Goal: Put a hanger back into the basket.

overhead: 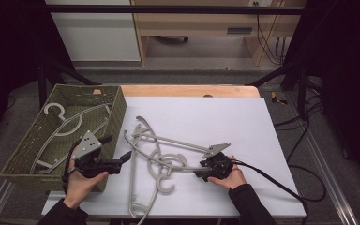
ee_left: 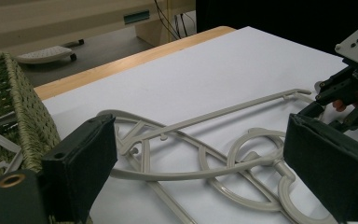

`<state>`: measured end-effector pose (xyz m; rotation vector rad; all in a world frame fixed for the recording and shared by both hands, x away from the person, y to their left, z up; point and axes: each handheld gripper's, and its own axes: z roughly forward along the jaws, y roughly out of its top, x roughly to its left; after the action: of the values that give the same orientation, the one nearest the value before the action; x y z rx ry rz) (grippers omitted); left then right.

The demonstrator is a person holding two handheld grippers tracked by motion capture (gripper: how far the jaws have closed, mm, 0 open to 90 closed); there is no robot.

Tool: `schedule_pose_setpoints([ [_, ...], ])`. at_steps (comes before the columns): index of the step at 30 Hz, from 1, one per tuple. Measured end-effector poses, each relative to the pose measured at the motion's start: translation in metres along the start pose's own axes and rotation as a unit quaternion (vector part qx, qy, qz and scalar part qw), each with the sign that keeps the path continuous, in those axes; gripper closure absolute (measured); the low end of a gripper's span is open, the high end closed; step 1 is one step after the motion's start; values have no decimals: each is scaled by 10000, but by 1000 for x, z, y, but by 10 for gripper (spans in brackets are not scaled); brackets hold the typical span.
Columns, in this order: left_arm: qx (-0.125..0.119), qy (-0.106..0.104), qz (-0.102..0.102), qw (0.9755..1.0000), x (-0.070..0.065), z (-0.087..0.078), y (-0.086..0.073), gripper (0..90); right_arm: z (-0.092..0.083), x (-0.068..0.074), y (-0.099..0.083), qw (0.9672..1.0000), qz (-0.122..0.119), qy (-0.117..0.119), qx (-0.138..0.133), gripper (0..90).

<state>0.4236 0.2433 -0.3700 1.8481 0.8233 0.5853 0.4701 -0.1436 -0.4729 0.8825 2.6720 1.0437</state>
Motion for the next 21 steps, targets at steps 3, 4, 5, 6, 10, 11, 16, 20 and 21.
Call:
schedule_pose_setpoints([
  [3, 2, -6, 12, 10000, 0, 1, 0, 95, 2, 1, 1, 10000, -29, 2, -41, 561],
  [4, 6, -9, -2, 10000, 0, 1, 0, 95, 3, 3, 2, 10000, -25, -64, -9, 566],
  [5, 27, -9, 11, 10000, 0, 1, -1, 96, 4, 3, 3, 9999, -118, -26, -31, 572],
  [6, 33, -15, -2, 10000, 0, 1, -1, 96, 5, 4, 3, 9999, -115, -13, -46, 577],
  [10, 37, -13, 9, 10000, 0, 2, -1, 98, 6, 5, 6, 9999, -137, -9, -21, 599],
  [11, 37, -13, 9, 10000, 0, 2, -1, 99, 6, 4, 6, 9997, -228, 25, -3, 609],
  [16, 61, -26, 10, 10000, 0, 3, -2, 100, 5, 7, 8, 9996, -239, 89, 114, 705],
  [20, 57, -19, 19, 10000, 0, 3, -2, 100, 4, 8, 8, 9991, -125, 358, 198, 749],
  [21, 57, -14, 21, 10000, 0, 2, -2, 101, 4, 10, 9, 9989, -77, 398, 220, 756],
])
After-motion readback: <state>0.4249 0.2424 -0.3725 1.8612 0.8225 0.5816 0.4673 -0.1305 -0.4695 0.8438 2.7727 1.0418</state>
